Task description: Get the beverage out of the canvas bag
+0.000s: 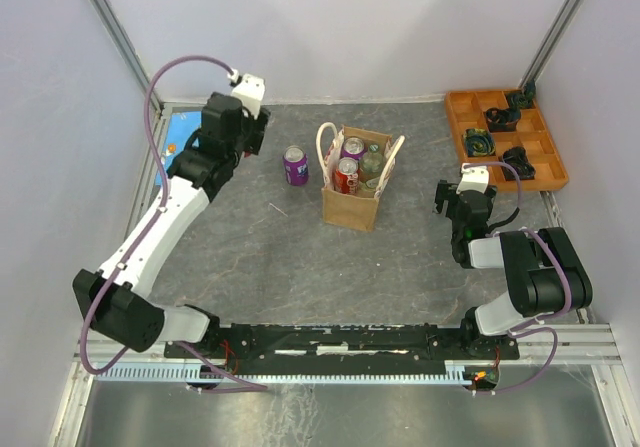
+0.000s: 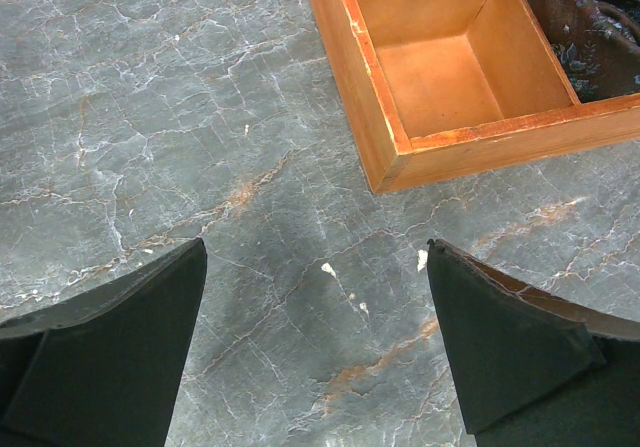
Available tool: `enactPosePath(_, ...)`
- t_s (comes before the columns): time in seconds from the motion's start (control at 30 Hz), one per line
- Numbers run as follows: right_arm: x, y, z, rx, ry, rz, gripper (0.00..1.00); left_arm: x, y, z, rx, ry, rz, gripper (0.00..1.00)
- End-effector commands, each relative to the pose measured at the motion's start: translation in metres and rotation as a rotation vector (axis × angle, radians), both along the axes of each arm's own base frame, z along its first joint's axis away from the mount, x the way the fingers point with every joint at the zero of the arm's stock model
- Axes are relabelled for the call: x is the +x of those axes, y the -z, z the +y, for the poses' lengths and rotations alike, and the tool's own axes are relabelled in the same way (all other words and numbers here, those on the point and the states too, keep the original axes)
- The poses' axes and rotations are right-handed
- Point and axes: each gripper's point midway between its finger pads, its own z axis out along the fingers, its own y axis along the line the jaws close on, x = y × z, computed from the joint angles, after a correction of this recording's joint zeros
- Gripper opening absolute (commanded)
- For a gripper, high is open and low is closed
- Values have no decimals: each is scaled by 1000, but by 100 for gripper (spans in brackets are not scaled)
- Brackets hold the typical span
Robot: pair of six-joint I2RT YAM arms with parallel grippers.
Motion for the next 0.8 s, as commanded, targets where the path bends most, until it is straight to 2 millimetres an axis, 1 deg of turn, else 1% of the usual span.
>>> enactPosePath(0.0, 9, -17, -1, 9, 10, -62, 99, 4, -1, -8, -243, -23, -168, 3)
enactPosePath(0.07, 9, -18, -1, 9, 8, -62, 99, 6, 16, -5, -283, -39, -178, 3)
enactPosePath(0.17, 9, -18, -1, 10, 10, -62, 99, 10, 44, 0, -269, -67, -164, 3)
enactPosePath(0.27, 9, -17, -1, 9, 10, -61, 99, 15, 63, 4, -265, -76, -175, 3)
enactPosePath(0.37, 9, -17, -1, 10, 10, -62, 99, 18, 72, 6, -280, -69, -211, 3)
enactPosePath(0.4, 9, -17, -1, 10, 10, -61, 99, 20, 70, 5, -296, -64, -238, 3)
enactPosePath(0.43, 9, -17, -1, 10, 10, -62, 99, 21, 73, 6, -304, -64, -245, 3)
enactPosePath(0.5, 9, -18, -1, 9, 11, -62, 99, 27, 81, 9, -311, -72, -227, 3)
enactPosePath(0.57, 9, -18, -1, 10, 10, -63, 99, 35, 92, 7, -293, -74, -192, 3)
enactPosePath(0.77, 9, -18, -1, 10, 10, -63, 99, 51, 114, 0, -270, -52, -147, 3)
